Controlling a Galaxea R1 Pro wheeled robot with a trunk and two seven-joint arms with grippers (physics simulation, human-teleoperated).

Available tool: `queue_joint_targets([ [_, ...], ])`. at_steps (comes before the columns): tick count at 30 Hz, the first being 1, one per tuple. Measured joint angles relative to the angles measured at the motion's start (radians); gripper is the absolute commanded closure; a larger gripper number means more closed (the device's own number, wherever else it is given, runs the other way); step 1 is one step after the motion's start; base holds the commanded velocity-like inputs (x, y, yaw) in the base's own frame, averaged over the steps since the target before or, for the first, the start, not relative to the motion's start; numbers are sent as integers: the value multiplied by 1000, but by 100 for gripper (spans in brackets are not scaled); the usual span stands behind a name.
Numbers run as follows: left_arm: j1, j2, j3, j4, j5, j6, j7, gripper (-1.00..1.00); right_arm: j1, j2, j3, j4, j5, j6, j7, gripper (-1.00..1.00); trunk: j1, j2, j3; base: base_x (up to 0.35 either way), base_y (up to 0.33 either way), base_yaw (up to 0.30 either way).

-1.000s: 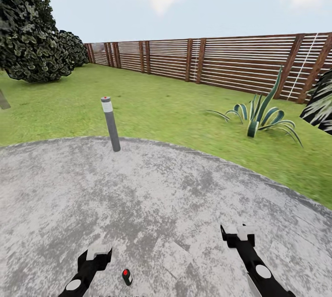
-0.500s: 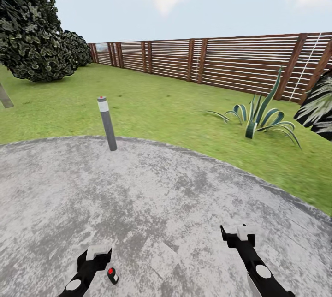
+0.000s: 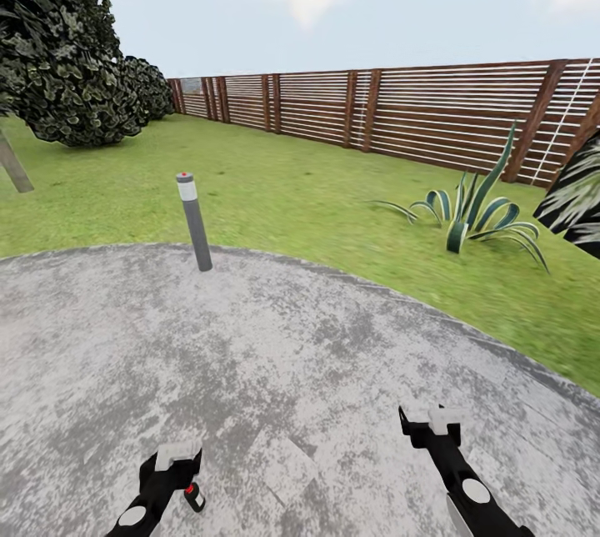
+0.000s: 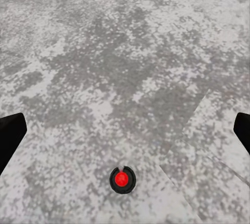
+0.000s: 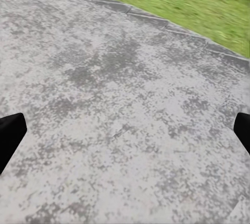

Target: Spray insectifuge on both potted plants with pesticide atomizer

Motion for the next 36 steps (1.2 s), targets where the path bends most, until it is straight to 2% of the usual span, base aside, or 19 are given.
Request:
queue_joint_targets([
  [36, 0, 4, -2, 22, -10, -2, -1, -100, 0, 3, 0, 0, 3, -1, 0, -100, 138, -252, -113, 0, 0, 0],
])
